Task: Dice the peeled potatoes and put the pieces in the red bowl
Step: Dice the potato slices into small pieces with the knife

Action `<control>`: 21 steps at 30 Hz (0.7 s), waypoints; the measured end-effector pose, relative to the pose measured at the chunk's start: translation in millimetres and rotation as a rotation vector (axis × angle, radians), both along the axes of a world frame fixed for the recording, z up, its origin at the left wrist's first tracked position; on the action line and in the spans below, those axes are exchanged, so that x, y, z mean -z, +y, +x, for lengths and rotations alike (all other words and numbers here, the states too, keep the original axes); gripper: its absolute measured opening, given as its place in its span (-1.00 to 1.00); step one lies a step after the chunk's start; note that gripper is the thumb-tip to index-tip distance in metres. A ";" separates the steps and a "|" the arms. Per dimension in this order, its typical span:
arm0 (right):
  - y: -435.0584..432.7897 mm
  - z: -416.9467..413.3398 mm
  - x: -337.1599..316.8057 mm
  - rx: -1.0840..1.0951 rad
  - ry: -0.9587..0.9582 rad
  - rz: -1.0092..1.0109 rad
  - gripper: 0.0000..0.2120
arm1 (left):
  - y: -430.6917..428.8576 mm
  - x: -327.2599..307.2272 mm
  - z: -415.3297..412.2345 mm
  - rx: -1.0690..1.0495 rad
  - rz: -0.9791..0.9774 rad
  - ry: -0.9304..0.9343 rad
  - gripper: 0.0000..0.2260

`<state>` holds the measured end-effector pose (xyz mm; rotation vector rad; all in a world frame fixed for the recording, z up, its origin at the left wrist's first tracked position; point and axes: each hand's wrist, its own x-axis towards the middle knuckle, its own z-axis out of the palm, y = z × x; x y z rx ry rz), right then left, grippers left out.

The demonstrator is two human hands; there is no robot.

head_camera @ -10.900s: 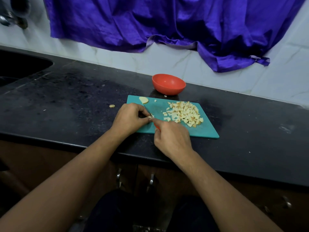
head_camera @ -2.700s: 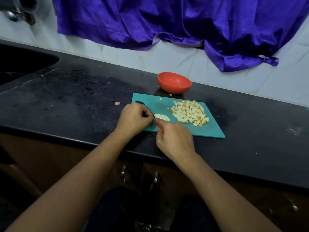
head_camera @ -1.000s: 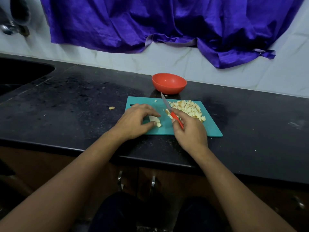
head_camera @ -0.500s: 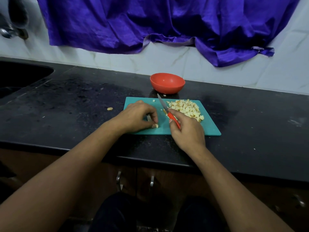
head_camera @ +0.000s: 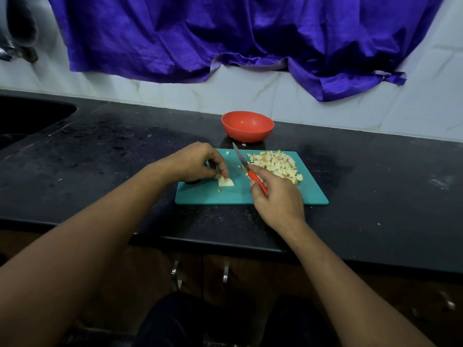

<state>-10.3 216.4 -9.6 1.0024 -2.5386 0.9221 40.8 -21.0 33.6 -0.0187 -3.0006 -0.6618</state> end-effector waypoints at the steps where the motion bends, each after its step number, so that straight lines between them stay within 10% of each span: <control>1: -0.2 0.1 -0.3 -0.001 -0.001 0.000 -0.60 | -1.2 -0.1 -1.3 0.008 0.009 -0.001 -0.76; 10: -1.1 -2.8 1.8 0.007 -0.005 0.005 -0.59 | -7.1 -2.8 -8.5 0.092 0.061 -0.199 -0.53; 21: -0.9 -2.4 1.5 0.001 -0.013 -0.003 -0.59 | 8.8 16.8 6.0 0.003 0.039 0.049 -0.77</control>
